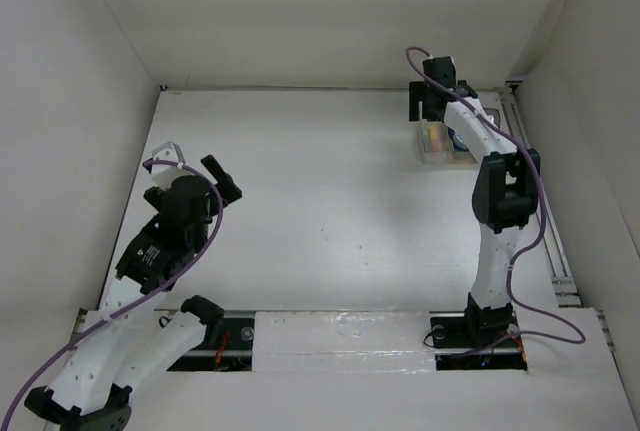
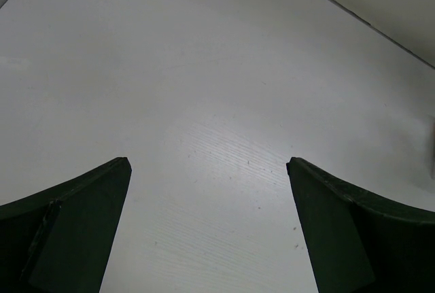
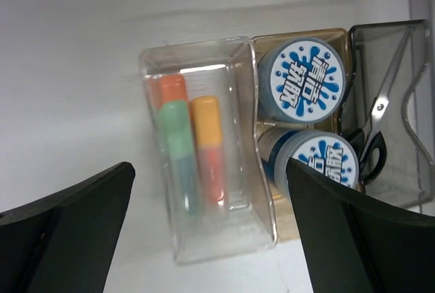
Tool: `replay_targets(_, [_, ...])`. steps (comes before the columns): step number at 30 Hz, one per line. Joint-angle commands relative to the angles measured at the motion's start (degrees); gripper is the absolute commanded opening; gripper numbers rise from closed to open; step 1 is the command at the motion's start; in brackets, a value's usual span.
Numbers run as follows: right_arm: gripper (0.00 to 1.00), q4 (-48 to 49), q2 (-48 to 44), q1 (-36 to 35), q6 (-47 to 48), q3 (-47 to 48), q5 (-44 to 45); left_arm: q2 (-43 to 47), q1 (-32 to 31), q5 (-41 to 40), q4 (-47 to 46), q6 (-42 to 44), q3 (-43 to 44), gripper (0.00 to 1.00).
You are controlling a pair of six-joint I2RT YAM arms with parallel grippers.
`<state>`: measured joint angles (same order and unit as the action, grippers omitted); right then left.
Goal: Sort the stationery into containers
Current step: Place the pen in the storage box, then reset both arms
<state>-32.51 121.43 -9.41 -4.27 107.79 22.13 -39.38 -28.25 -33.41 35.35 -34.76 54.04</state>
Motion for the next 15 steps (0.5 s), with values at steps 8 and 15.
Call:
replay_targets(8, [1.0, -4.12, -33.25, -23.25, -5.66, -11.53, 15.37, -1.23, 0.21, -5.25, 1.11, -1.97, 2.21, 1.0])
replay_targets(15, [1.0, -14.22, -53.12, -41.09, -16.8, -23.14, 25.43, 2.19, 0.21, -10.79, 4.46, -3.29, 5.11, 1.0])
